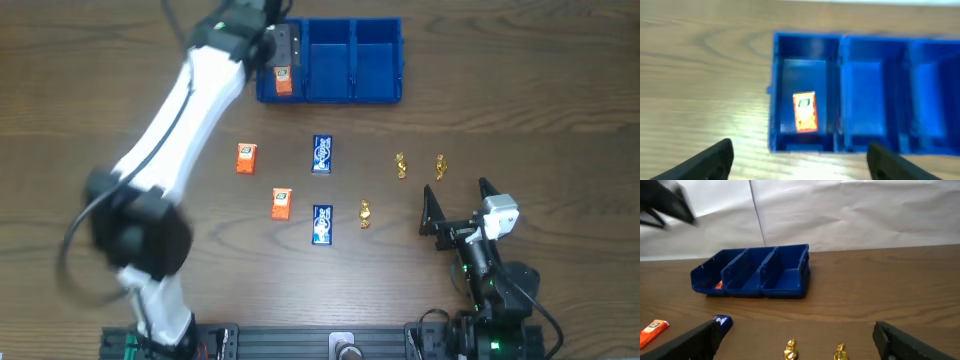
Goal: Sort Candies Into Trays
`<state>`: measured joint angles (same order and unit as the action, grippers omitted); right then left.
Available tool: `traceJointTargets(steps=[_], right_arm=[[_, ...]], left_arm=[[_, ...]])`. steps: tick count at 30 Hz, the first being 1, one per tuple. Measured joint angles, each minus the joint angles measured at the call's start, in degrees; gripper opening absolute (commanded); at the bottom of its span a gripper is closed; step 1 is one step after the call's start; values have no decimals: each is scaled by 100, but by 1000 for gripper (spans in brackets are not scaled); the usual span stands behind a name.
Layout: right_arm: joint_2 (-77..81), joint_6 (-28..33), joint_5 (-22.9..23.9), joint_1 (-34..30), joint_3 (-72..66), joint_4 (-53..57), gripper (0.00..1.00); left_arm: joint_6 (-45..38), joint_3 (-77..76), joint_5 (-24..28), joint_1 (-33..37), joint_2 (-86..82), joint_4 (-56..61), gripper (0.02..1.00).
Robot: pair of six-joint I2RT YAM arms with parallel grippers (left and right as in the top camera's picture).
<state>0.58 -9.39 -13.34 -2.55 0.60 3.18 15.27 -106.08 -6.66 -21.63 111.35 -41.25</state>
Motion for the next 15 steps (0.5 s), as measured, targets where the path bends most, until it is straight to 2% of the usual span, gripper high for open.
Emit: traceJointTargets(steps=[3, 6, 15], right_arm=[[-2, 0, 2, 0, 0, 2, 998], [0, 0, 0, 0, 0, 0, 1000], [0, 0, 0, 0, 0, 2, 1000]], left_arm=[[20, 1211, -44, -125, -1757, 20, 954], [48, 2310, -83, -332, -2796, 94, 974], [131, 5095, 63, -203, -2295, 1163, 969]])
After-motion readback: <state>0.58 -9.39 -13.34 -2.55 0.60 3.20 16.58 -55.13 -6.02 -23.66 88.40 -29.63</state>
